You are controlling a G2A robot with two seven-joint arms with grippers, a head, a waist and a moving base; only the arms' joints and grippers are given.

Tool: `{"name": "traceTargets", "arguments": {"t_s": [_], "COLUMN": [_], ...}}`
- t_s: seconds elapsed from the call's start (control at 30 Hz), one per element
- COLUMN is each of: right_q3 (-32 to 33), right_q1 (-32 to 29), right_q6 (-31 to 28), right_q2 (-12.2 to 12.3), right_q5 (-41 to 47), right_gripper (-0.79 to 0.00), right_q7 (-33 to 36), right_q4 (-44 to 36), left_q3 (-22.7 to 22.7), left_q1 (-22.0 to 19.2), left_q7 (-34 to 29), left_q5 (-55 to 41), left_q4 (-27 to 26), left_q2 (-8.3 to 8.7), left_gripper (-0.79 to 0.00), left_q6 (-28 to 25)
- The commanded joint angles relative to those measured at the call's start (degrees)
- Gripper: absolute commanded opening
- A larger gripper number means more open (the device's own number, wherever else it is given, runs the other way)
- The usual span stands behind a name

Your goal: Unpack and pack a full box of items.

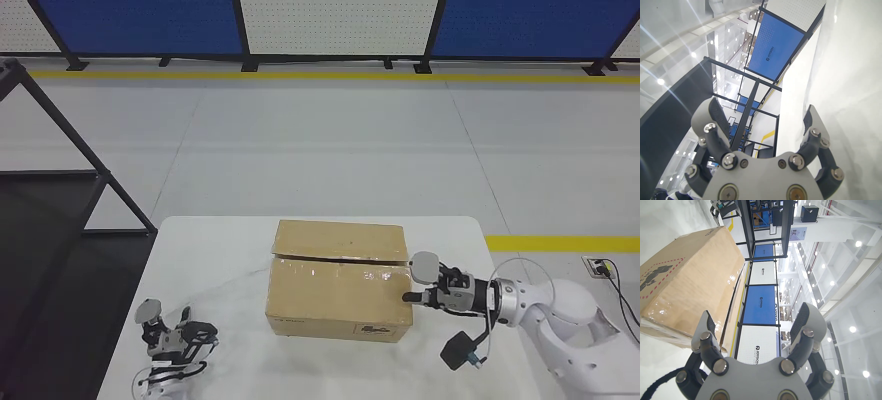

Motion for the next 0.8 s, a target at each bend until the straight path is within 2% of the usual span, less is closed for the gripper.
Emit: {"name": "traceTargets", "arguments": {"t_s": [0.0,0.4,0.5,0.63,0.77], "right_q3": [0.0,1.0,1.9,2.7,3.2], "right_q1": [0.1,-0.3,-1.3,-2.3,-2.9], "right_q6": [0.1,0.2,0.3,0.1,-0.3], "right_q2": [0.0,0.4,0.7,1.0,1.2], "right_q5": [-0.1,-0.7,-0.7,-0.7,-0.9], "right_gripper": [0.000,0.000,0.000,0.000,0.000], "right_q7": [0.0,-1.0,-1.0,-0.8,-0.6], "right_q4": [0.0,0.2,-0.2,-1.0,-1.6], "left_q3": [-0.9,-5.4,-6.0,-6.2,-6.5], "left_q1": [0.6,-0.7,-0.6,-1.4,-1.0], "left_q7": [-0.4,-0.2,-0.4,0.3,1.8], "left_q5": [0.2,1.9,3.1,1.1,0.7], "left_q4": [-0.4,-2.0,-1.0,0.8,1.6], "left_q2": [0.04,0.18,0.19,0.03,-0.05], "left_gripper": [0.000,0.000,0.000,0.000,0.000], "left_q6": [0.0,0.1,-0.4,-3.8,-3.6]}}
